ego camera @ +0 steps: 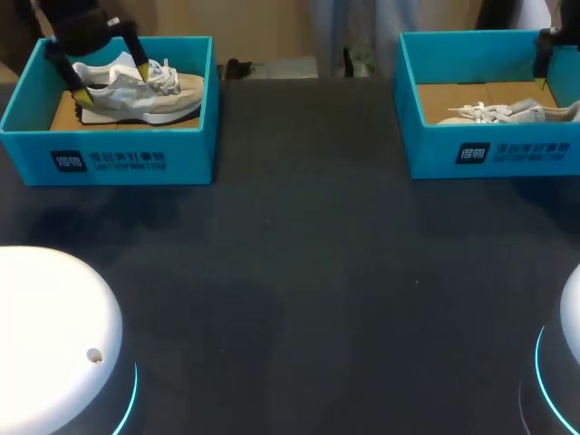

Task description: Take the shoe out of the shoebox, open the shoe tongue, remove and reinsert the insole, then place the shoe into the shoebox

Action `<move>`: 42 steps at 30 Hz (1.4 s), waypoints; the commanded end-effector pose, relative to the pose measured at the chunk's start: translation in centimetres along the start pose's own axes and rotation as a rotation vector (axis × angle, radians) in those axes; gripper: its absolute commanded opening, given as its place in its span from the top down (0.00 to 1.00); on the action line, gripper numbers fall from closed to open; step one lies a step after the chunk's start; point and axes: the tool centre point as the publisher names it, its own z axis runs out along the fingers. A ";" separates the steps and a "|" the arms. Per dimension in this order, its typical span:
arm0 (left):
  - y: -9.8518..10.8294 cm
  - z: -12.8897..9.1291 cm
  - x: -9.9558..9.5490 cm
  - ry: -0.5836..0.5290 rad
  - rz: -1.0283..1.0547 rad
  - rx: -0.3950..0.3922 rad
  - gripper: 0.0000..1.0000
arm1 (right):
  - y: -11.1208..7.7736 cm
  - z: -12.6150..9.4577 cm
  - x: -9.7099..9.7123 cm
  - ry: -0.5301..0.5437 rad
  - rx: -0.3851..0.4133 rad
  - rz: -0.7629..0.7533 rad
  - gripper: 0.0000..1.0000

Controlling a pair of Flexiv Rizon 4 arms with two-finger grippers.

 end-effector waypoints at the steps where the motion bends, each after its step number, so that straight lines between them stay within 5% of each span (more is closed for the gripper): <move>1: 1.9 0.5 0.2 0.013 0.058 -0.033 0.00 | -0.1 0.0 0.0 0.001 -0.002 0.001 0.00; 34: 18.5 4.5 9.2 0.209 0.315 -0.176 0.00 | -0.1 0.0 0.0 0.001 -0.002 0.001 0.00; 42: 22.1 5.8 9.8 0.279 0.301 -0.238 0.00 | -0.1 0.0 0.0 0.001 -0.002 0.001 0.00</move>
